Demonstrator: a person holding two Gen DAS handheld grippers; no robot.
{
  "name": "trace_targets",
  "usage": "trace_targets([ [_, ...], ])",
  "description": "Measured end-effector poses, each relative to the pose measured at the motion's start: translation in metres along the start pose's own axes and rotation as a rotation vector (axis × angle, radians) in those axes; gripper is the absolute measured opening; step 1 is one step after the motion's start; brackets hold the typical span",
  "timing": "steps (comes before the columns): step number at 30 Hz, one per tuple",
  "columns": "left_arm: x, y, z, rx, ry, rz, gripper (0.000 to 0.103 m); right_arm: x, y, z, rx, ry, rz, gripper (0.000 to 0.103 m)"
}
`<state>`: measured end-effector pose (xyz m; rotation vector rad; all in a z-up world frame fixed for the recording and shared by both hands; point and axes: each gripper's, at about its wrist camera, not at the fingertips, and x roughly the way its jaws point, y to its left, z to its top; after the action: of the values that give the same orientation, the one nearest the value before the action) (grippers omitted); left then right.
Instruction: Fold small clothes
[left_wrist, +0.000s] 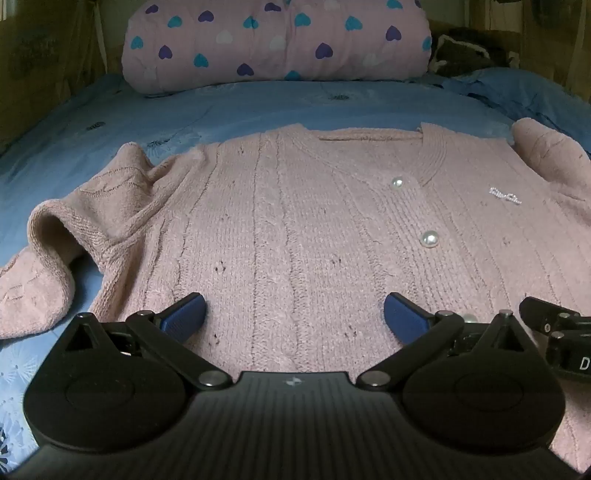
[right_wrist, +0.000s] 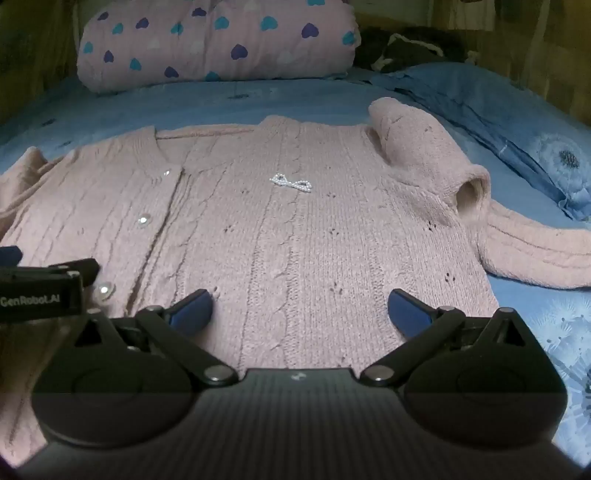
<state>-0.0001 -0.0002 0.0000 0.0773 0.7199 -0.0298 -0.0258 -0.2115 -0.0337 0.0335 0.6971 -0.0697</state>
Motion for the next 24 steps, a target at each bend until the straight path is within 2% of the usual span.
trace_targets([
  [3, -0.0015, -0.0011, -0.0007, 0.011, -0.009, 0.013, 0.103, -0.0006, -0.0089, -0.0008, 0.027, 0.0, 0.02, 0.103],
  [8, 0.0006, 0.0042, 0.0054, 0.0, 0.017, -0.004, 0.103, 0.0004, -0.0032, -0.0006, -0.006, 0.003, -0.005, 0.103],
  [14, 0.0014, -0.0035, 0.0007, 0.019, 0.004, 0.022, 0.103, -0.0004, -0.0037, -0.0014, -0.004, -0.003, -0.004, 0.103],
  [24, 0.002, 0.0002, 0.0008, 0.009, 0.005, 0.015, 0.103, -0.0022, -0.0035, -0.0011, -0.005, -0.003, -0.003, 0.103],
])
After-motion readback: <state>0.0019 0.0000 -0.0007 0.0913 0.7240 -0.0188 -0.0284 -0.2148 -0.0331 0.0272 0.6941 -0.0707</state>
